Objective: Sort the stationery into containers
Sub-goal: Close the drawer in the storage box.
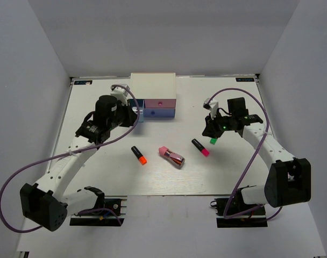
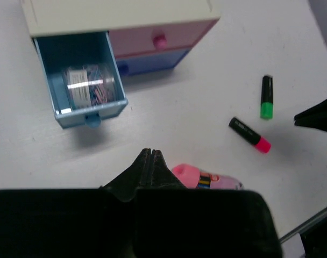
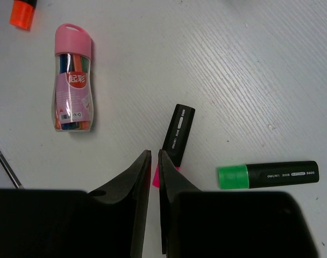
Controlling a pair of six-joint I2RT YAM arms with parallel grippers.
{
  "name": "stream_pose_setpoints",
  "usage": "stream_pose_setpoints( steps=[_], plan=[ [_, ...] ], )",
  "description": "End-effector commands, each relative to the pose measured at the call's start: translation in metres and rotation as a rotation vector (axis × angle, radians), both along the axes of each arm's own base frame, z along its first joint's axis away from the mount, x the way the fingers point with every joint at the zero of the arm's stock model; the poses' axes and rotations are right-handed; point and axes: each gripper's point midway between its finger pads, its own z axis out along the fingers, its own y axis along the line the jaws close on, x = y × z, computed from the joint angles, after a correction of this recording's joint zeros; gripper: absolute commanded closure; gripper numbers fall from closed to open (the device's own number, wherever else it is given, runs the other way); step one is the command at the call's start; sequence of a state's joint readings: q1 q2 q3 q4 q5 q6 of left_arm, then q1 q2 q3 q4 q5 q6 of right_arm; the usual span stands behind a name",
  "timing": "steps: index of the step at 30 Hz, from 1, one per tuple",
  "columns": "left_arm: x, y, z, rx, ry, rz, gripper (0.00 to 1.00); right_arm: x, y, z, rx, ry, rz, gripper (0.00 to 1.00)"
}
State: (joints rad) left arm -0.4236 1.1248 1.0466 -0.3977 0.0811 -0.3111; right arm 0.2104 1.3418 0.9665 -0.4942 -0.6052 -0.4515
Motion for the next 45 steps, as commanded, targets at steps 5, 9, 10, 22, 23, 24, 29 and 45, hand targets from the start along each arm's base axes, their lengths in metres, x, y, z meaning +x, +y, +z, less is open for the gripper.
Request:
stream_pose_setpoints(
  steps=[5, 9, 10, 22, 23, 24, 29, 45],
  plan=[
    [-0.01, -0.005, -0.053, 0.027, 0.167, -0.022, 0.99, 0.01, 0.003, 0.014, 0.023, -0.04, 0.001, 0.84],
    [0.0, -0.008, -0.071, 0.048, 0.203, -0.013, 0.97, 0.007, 0.002, 0.013, 0.018, -0.038, 0.001, 0.84],
    [0.003, -0.009, -0.078, 0.054, 0.217, -0.013, 0.94, 0.008, 0.002, 0.014, 0.019, -0.043, 0.001, 0.84],
    [0.05, 0.006, -0.098, 0.118, 0.185, 0.157, 0.93, 0.009, 0.002, 0.015, 0.016, -0.047, 0.001, 0.84],
    [0.054, 0.004, -0.091, 0.107, 0.165, 0.157, 0.93, 0.009, 0.001, 0.014, 0.015, -0.047, -0.001, 0.84],
    [0.055, 0.006, -0.095, 0.117, 0.17, 0.168, 0.93, 0.009, 0.001, 0.014, 0.015, -0.047, -0.001, 0.84],
    [0.069, 0.008, -0.088, 0.12, 0.131, 0.205, 0.93, 0.009, 0.0, 0.013, 0.016, -0.044, -0.005, 0.84],
    [0.112, 0.002, -0.092, 0.152, 0.106, 0.259, 0.93, 0.009, 0.0, 0.011, 0.008, -0.045, -0.003, 0.82]
  ],
)
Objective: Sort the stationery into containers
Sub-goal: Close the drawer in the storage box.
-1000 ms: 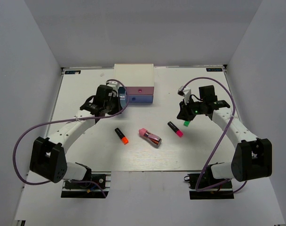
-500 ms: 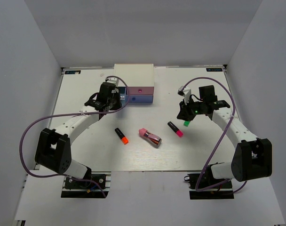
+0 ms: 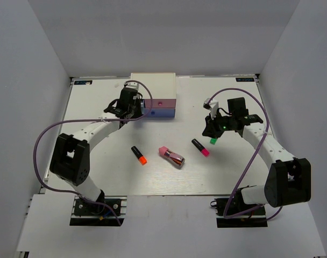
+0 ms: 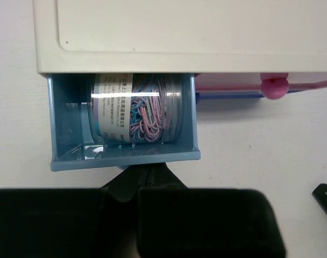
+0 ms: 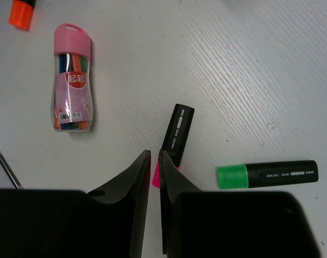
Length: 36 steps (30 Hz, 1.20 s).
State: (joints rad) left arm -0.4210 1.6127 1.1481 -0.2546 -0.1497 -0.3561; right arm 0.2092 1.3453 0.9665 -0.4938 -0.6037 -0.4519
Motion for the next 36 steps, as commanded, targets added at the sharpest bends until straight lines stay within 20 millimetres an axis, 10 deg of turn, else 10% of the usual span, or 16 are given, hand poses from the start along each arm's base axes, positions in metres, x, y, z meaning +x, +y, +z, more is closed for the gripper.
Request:
stream_pose_setpoints(
  steps=[1, 29, 33, 36],
  plan=[
    [0.022, 0.002, 0.024, 0.0, -0.084, 0.042, 0.93, 0.009, 0.0, 0.011, 0.007, -0.044, -0.003, 0.82],
    [0.062, -0.01, 0.028, -0.018, -0.145, 0.072, 0.88, 0.009, -0.001, 0.01, 0.0, -0.041, 0.003, 0.81],
    [0.047, -0.008, 0.028, -0.027, -0.138, 0.056, 0.78, 0.006, 0.002, 0.012, 0.013, -0.037, 0.026, 0.7],
    [0.028, -0.005, 0.025, -0.042, -0.125, 0.029, 0.68, -0.002, 0.011, 0.017, 0.052, -0.023, 0.099, 0.28]
  ],
)
